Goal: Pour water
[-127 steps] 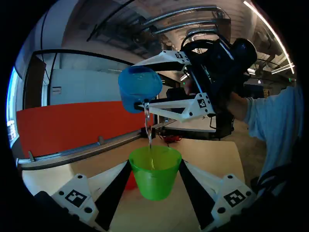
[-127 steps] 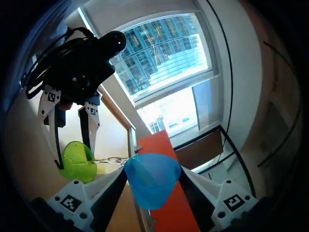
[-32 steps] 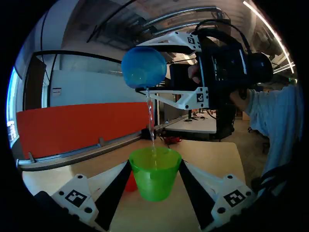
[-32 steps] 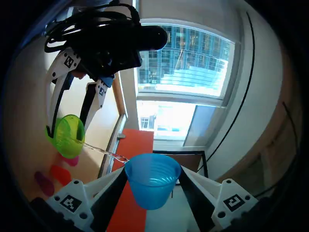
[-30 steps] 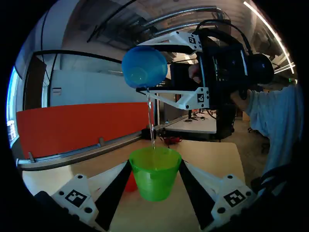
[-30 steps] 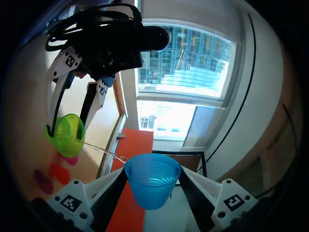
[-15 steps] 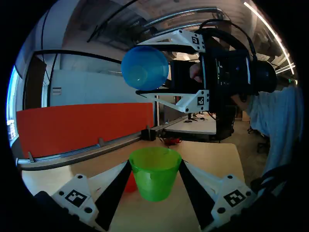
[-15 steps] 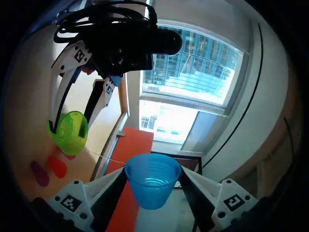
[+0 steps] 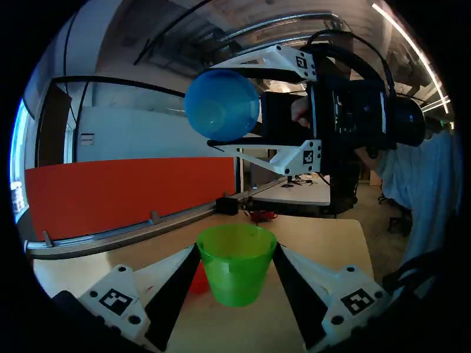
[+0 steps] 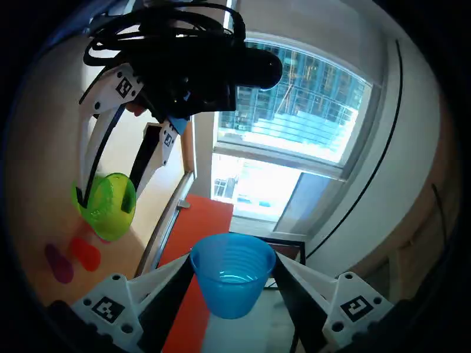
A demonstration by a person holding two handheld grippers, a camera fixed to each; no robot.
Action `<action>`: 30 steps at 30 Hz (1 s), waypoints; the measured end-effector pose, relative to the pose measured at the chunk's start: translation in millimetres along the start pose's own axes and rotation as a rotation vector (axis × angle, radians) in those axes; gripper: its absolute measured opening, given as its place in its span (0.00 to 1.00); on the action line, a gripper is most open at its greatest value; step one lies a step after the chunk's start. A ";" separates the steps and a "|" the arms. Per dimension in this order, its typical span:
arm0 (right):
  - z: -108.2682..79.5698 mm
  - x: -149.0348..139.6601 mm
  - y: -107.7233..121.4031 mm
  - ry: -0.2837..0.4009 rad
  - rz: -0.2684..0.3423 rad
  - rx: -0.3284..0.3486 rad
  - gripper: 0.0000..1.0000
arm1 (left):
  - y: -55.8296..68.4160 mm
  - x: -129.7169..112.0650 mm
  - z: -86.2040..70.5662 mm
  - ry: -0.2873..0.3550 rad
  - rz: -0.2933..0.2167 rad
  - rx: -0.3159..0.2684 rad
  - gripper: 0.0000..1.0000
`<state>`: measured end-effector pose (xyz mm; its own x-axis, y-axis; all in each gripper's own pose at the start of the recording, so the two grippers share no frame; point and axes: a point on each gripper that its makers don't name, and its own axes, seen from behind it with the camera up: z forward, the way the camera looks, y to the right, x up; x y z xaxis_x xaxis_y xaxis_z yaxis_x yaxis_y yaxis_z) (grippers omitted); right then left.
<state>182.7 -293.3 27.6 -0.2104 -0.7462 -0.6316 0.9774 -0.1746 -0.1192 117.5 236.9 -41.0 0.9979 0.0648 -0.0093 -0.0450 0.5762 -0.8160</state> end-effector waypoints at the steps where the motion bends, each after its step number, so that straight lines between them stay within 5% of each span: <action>1: -0.1 -0.5 -0.8 -0.001 0.008 0.000 0.92 | 0.0 -0.1 -0.2 0.000 0.001 0.000 0.87; 12: -6.0 -5.8 -7.2 0.014 0.205 -0.006 0.92 | -2.1 0.2 -2.1 -0.002 0.008 0.005 0.87; 30: -23.4 3.2 -20.8 0.077 0.792 -0.044 0.92 | -5.0 5.5 -3.3 -0.002 0.023 0.020 0.87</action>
<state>162.3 -277.0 10.0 0.5474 -0.5909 -0.5926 0.8361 0.4158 0.3578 123.3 231.6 -38.9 0.9965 0.0795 -0.0269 -0.0688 0.5904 -0.8042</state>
